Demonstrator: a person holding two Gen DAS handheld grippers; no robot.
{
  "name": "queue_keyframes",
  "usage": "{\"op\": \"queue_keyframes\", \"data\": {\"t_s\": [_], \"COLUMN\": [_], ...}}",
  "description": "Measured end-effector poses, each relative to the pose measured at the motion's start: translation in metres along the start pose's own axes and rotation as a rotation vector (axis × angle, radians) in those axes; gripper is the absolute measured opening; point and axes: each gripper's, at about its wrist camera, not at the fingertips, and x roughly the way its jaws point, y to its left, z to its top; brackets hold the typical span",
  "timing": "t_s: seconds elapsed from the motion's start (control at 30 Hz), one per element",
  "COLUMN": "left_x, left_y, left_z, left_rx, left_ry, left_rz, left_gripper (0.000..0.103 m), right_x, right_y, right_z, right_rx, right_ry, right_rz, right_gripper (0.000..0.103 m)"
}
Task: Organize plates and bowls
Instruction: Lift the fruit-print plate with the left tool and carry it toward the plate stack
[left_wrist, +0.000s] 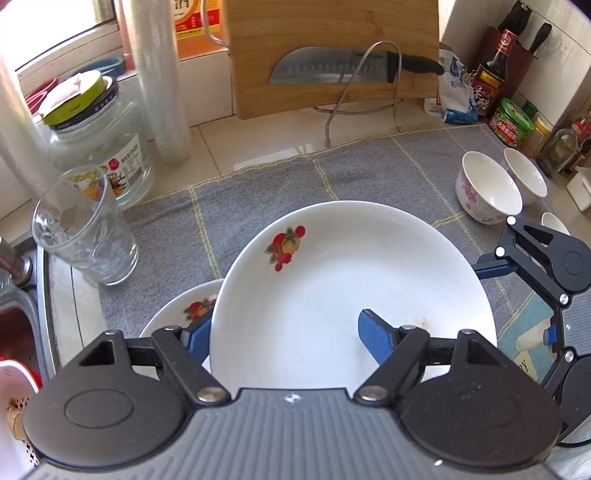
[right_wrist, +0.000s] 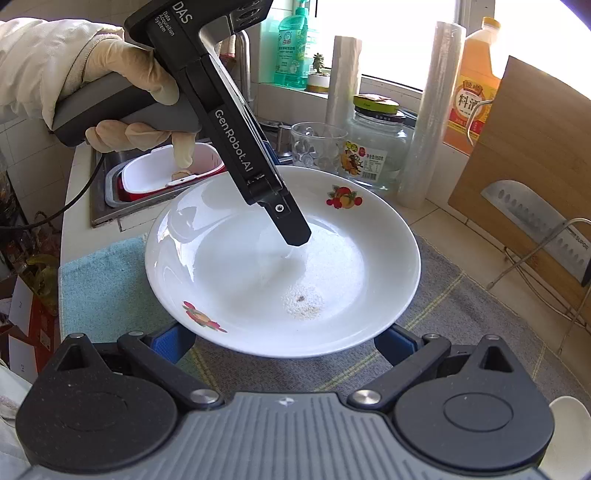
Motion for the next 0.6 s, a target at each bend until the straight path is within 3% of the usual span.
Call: {"op": "queue_keyframes", "data": {"t_s": [0.6], "left_x": [0.004], "left_y": [0.032], "left_z": [-0.035], "left_rx": [-0.109], "left_ry": [0.005], "left_rz": [-0.001], "left_gripper": [0.079], "right_x": [0.024], "right_y": [0.017], "right_z": [0.011], "right_rx": [-0.037], "right_ry": [0.047], "right_rz": [0.077], "right_gripper": [0.103]}}
